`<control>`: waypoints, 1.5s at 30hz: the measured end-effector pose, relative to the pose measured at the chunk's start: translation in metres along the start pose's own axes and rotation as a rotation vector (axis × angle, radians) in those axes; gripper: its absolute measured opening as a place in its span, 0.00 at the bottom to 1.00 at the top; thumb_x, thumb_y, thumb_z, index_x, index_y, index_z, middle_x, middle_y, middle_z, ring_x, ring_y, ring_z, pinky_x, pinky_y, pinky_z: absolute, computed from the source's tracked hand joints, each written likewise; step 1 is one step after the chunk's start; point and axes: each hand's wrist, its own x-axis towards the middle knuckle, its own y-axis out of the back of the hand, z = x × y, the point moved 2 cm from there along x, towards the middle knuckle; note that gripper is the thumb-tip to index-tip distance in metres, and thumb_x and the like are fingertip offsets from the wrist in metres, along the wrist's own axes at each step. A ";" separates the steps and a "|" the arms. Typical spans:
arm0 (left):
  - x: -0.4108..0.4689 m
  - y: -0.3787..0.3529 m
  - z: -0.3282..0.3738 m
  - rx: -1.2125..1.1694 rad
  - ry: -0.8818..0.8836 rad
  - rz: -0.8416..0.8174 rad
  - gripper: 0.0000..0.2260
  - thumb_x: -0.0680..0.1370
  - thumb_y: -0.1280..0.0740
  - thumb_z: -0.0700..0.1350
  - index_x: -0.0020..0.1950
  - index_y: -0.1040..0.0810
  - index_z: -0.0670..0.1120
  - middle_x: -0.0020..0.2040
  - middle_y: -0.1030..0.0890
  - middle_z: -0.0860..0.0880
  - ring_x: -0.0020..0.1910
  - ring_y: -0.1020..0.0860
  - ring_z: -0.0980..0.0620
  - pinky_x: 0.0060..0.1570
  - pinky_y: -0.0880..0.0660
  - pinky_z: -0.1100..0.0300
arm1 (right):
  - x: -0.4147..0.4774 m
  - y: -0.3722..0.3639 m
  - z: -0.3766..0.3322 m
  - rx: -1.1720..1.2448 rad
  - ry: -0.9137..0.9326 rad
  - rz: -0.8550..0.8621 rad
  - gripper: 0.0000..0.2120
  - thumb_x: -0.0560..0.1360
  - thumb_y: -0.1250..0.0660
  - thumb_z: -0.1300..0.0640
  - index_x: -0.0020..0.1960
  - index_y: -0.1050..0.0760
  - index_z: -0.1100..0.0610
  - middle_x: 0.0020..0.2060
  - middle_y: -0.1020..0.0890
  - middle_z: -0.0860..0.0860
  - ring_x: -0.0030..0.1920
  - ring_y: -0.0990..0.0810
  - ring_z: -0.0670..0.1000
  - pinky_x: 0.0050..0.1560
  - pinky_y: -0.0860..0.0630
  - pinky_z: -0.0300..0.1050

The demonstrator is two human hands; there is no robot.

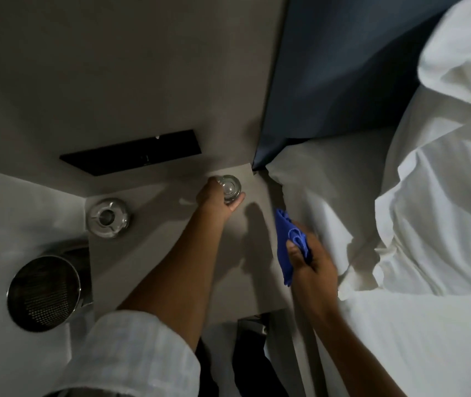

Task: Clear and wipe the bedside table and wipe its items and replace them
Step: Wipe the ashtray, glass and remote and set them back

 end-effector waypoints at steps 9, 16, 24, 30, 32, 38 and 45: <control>0.000 -0.001 0.013 0.052 -0.003 -0.077 0.23 0.77 0.31 0.54 0.68 0.30 0.46 0.69 0.28 0.42 0.64 0.27 0.36 0.36 0.19 0.45 | -0.009 -0.003 0.002 0.019 0.004 -0.030 0.12 0.80 0.38 0.54 0.62 0.26 0.44 0.41 0.20 0.46 0.39 0.20 0.50 0.41 0.20 0.51; -0.055 0.070 -0.015 0.584 -0.260 -0.010 0.17 0.78 0.35 0.57 0.62 0.24 0.50 0.67 0.23 0.46 0.59 0.24 0.48 0.51 0.25 0.51 | -0.035 -0.005 -0.010 0.092 0.019 0.021 0.11 0.81 0.39 0.53 0.62 0.27 0.46 0.55 0.21 0.53 0.53 0.21 0.54 0.59 0.24 0.59; -0.169 0.163 -0.084 0.679 -0.161 -0.613 0.27 0.69 0.23 0.52 0.66 0.25 0.54 0.59 0.16 0.51 0.52 0.15 0.50 0.43 0.18 0.59 | -0.117 0.008 -0.016 0.646 -0.110 0.017 0.09 0.80 0.36 0.55 0.60 0.24 0.54 0.50 0.14 0.50 0.51 0.15 0.53 0.44 0.17 0.44; -0.203 0.174 -0.129 0.793 -0.349 -0.600 0.20 0.74 0.26 0.43 0.62 0.27 0.57 0.56 0.17 0.53 0.45 0.15 0.56 0.37 0.19 0.62 | -0.167 0.034 0.016 0.582 -0.158 0.146 0.14 0.70 0.25 0.64 0.54 0.21 0.55 0.45 0.13 0.52 0.44 0.13 0.54 0.40 0.17 0.47; -0.214 0.171 -0.152 0.850 -0.356 -0.629 0.20 0.74 0.26 0.46 0.64 0.27 0.56 0.57 0.17 0.52 0.48 0.16 0.54 0.40 0.19 0.61 | -0.178 0.053 0.031 0.587 -0.202 0.246 0.11 0.70 0.27 0.65 0.50 0.20 0.55 0.43 0.13 0.53 0.44 0.14 0.56 0.44 0.17 0.51; -0.236 0.144 -0.221 0.928 -0.524 -0.510 0.12 0.76 0.31 0.43 0.59 0.23 0.53 0.45 0.17 0.54 0.43 0.19 0.56 0.41 0.25 0.64 | -0.196 0.132 0.071 0.534 -0.234 0.519 0.11 0.64 0.27 0.62 0.40 0.27 0.51 0.39 0.20 0.50 0.39 0.21 0.54 0.41 0.24 0.50; -0.286 0.081 -0.339 1.460 -0.871 -0.508 0.17 0.78 0.33 0.49 0.66 0.26 0.50 0.60 0.18 0.48 0.58 0.21 0.48 0.56 0.23 0.53 | -0.222 0.248 0.105 0.457 -0.172 0.745 0.14 0.65 0.30 0.63 0.44 0.31 0.49 0.40 0.23 0.45 0.37 0.22 0.48 0.39 0.23 0.47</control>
